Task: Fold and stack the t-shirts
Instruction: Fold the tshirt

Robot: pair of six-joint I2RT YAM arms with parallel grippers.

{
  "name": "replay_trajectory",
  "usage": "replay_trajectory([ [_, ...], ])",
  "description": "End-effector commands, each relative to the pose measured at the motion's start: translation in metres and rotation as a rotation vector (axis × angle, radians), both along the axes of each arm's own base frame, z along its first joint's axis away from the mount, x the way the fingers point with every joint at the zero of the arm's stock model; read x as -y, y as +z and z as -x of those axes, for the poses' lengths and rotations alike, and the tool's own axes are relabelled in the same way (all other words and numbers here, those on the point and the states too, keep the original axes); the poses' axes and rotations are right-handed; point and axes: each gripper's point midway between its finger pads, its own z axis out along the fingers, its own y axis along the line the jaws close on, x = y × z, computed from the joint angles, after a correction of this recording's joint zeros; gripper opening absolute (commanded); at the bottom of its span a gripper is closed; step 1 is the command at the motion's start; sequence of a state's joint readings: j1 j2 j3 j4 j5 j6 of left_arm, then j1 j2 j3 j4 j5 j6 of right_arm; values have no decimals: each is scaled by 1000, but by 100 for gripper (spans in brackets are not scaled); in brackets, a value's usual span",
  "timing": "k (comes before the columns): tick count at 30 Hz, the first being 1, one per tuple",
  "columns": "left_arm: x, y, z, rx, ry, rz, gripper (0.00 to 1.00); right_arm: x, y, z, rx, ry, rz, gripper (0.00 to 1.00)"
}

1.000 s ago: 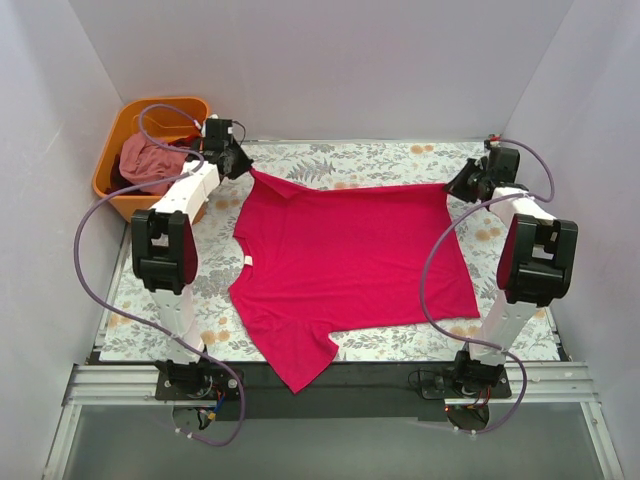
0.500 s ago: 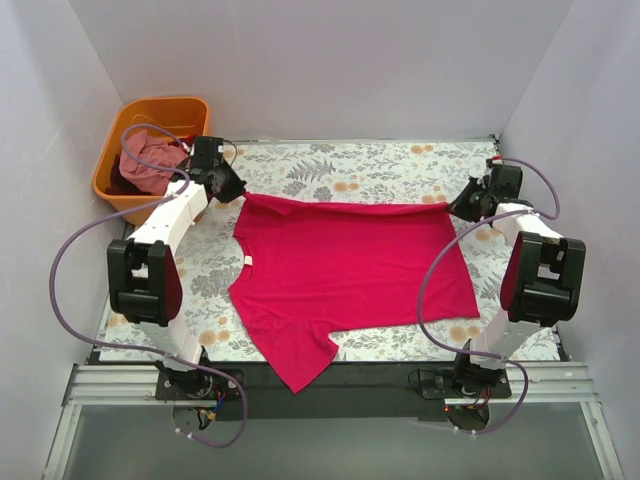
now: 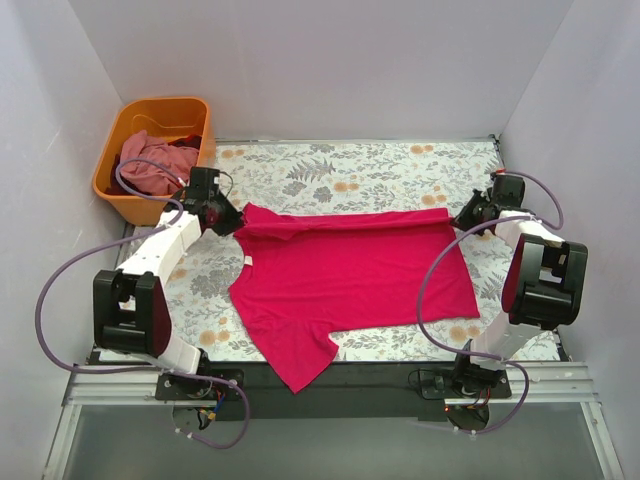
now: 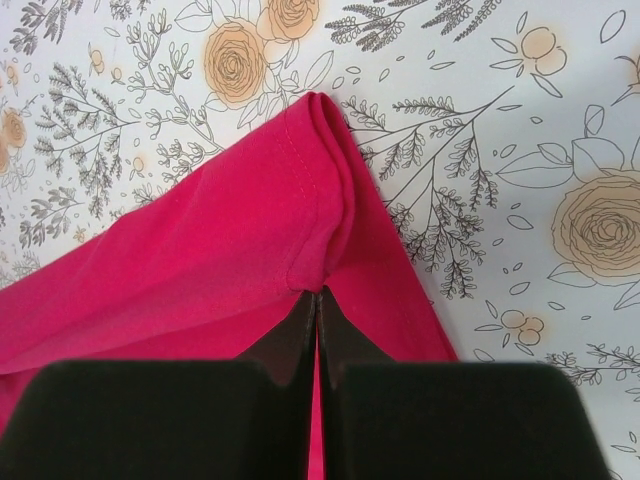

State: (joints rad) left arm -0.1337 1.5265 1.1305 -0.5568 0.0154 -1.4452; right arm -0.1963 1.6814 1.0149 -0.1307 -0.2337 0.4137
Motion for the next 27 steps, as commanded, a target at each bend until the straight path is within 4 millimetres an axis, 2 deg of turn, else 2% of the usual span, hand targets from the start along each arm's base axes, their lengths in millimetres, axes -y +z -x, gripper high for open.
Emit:
replay_trajectory([
  [1,-1,19,11,44,28,27,0,6,3,3,16,-7,27,1],
  [4,-2,14,16,33,31,25,0,5,-1,7,7,-1,27,1],
  [8,-3,-6,29,-15,38,27,0,6,-5,11,-5,2,37,1],
  [15,1,-29,49,-69,48,66,0,8,-12,16,-23,-5,52,1],
  [27,8,-51,64,-112,53,120,0,17,-1,11,4,-25,93,1],
])
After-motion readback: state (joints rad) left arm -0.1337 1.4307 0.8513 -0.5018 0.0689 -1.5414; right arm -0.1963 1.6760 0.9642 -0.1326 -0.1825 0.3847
